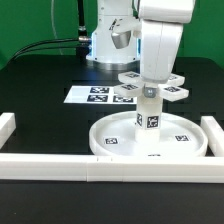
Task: Assemble round table
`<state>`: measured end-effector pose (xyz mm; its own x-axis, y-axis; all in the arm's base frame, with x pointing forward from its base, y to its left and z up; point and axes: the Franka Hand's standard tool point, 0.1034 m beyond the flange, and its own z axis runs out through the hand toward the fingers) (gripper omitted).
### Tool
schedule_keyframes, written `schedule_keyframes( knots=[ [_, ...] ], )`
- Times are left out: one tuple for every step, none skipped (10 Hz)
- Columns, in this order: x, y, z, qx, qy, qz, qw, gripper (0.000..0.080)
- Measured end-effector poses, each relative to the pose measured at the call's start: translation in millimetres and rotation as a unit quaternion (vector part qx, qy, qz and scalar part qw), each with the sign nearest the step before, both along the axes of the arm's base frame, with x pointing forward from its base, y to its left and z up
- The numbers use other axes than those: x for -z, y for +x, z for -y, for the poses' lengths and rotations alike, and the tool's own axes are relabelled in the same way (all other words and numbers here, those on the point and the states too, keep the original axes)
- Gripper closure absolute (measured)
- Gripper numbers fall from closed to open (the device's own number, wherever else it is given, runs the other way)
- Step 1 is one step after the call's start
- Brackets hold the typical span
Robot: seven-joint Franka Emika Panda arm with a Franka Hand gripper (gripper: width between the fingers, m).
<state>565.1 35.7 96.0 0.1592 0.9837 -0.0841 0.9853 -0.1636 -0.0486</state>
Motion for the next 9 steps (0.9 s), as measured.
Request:
schedule_keyframes(
  knots=[
    [0.0, 0.0, 0.0, 0.000, 0.000, 0.000, 1.000, 0.0354],
    [0.0, 0.0, -0.2, 0.013, 0.000, 0.001, 1.000, 0.0354],
    [-0.1, -0.5, -0.2, 0.072, -0.003, 0.004, 0.997, 0.0354],
    [-0.3, -1.1, 1.0, 0.138, -0.002, 0.007, 0.990, 0.0354],
    [-0.4, -1.5, 1.6, 0.198, -0.005, 0.011, 0.980, 0.0354],
    [-0.8, -1.5, 0.5, 0.256, -0.009, 0.015, 0.967, 0.0353],
    [-1.4, -2.5, -0.1, 0.322, -0.012, 0.016, 0.947, 0.0353],
    [-1.4, -4.3, -1.4, 0.390, -0.011, 0.013, 0.921, 0.0353],
    [-1.5, -4.7, -2.3, 0.432, -0.011, 0.013, 0.902, 0.0353]
  ],
)
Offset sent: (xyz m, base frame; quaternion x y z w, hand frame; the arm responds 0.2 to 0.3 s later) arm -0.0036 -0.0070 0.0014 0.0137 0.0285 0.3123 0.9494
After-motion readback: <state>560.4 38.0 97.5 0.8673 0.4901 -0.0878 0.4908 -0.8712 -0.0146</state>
